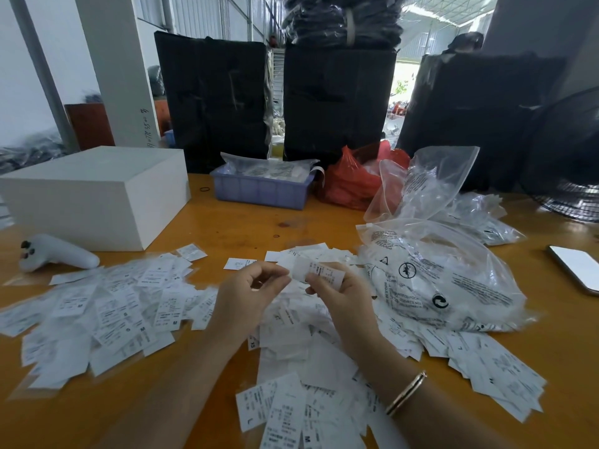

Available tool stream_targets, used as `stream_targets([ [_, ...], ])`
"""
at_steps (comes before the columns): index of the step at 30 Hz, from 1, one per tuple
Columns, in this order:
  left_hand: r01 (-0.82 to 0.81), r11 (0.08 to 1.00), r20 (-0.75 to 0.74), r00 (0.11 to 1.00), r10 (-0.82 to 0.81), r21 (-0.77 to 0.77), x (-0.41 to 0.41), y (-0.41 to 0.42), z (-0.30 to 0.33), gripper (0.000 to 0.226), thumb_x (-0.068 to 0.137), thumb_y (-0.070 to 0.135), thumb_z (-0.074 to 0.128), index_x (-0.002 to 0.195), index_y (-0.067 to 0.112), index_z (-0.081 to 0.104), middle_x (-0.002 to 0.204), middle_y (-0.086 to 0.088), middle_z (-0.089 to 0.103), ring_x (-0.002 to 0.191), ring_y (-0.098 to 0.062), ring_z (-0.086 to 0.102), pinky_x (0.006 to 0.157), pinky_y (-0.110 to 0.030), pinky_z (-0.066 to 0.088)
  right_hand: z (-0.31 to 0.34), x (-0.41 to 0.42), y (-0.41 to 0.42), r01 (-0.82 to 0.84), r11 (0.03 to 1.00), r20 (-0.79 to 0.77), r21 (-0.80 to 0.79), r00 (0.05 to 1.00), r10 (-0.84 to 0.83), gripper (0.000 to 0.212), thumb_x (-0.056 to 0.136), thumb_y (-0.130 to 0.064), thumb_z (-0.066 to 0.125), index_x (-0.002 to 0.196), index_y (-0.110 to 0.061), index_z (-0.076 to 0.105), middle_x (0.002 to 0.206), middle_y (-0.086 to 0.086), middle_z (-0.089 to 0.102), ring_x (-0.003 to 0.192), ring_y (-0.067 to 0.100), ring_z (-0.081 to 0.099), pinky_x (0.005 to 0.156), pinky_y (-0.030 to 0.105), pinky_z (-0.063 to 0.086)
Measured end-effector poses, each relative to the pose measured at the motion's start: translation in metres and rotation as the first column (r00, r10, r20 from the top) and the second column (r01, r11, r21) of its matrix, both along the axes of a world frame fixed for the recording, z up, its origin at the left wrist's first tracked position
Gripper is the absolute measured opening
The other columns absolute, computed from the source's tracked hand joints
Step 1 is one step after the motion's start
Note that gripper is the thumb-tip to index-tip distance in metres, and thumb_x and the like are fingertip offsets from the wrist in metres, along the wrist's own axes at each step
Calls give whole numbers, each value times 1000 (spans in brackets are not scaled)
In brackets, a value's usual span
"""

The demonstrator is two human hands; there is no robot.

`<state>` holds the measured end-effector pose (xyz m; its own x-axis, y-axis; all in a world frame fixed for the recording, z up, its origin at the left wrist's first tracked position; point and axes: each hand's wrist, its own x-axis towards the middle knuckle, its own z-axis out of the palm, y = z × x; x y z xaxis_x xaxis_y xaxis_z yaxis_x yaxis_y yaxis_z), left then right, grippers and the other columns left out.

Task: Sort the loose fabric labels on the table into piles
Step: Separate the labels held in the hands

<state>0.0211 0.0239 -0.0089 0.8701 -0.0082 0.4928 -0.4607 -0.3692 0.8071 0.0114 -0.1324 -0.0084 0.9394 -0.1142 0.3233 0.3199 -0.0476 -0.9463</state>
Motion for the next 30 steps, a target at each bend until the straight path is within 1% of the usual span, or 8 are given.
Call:
stream_targets([
  [3, 3, 1000, 14, 1000, -3, 3, 0, 0, 0, 8, 82, 22, 68, 90, 25, 68, 85, 17, 67, 83, 7, 61, 65, -6, 48, -1, -1, 2, 30, 996, 27, -81, 999, -28, 14, 84, -14, 69, 83, -28, 67, 65, -10, 68, 61, 0, 63, 51, 10, 43],
  [6, 0, 1000, 16, 1000, 1, -8, 0, 1, 0, 7, 82, 23, 67, 89, 26, 67, 84, 17, 67, 82, 7, 61, 65, -6, 48, -1, -2, 3, 11, 990, 30, -139, 1000, -7, 14, 84, -15, 69, 82, -29, 66, 64, -11, 68, 60, -1, 63, 51, 9, 42],
  [11, -12, 998, -5, 1000, 12, -61, 0, 1, 1, 7, 83, 22, 68, 89, 23, 70, 82, 16, 68, 79, 9, 61, 62, -4, 46, 2, -3, -3, -27, 993, 44, 119, 999, 22, 10, 86, -8, 65, 84, -18, 67, 69, -8, 69, 65, 5, 65, 58, 13, 47],
  [14, -9, 998, 1, 1000, 9, -68, -2, 1, 2, 8, 83, 22, 68, 86, 28, 67, 81, 18, 67, 79, 11, 60, 61, -3, 45, 3, -4, -5, -40, 987, 45, 154, 998, 33, 12, 86, -9, 66, 82, -20, 67, 71, -8, 69, 66, 6, 65, 59, 13, 48],
  [18, -21, 998, 19, 1000, 22, -57, -1, 1, 2, 11, 83, 21, 68, 85, 32, 66, 81, 21, 66, 80, 11, 60, 61, -3, 45, 2, -4, -1, -57, 995, 24, 88, 998, 55, 16, 85, -7, 66, 81, -23, 68, 71, -7, 70, 67, 6, 66, 60, 14, 49],
  [23, -39, 997, 10, 999, 40, -69, 1, 1, 0, 12, 82, 23, 69, 83, 34, 66, 79, 20, 67, 77, 8, 61, 59, -4, 45, 0, -4, 2, -2, 994, 22, -106, 1000, 4, 19, 85, -12, 67, 79, -30, 65, 68, -7, 68, 64, 3, 62, 54, 13, 44],
  [28, -28, 997, 1, 1000, 29, -75, 0, 1, 1, 8, 83, 23, 68, 85, 30, 68, 79, 22, 67, 78, 10, 61, 59, -3, 45, 1, -3, 1, 10, 999, 34, -41, 999, -9, 15, 86, -10, 66, 84, -25, 67, 70, -7, 69, 67, 5, 65, 59, 15, 48],
  [30, -25, 997, 3, 1000, 25, -73, -1, 0, 1, 10, 83, 22, 67, 84, 32, 67, 78, 25, 65, 79, 12, 60, 59, -3, 45, 1, -3, 1, 10, 998, 37, -62, 999, -8, 14, 86, -11, 66, 84, -25, 67, 68, -8, 68, 65, 4, 64, 58, 14, 47],
])
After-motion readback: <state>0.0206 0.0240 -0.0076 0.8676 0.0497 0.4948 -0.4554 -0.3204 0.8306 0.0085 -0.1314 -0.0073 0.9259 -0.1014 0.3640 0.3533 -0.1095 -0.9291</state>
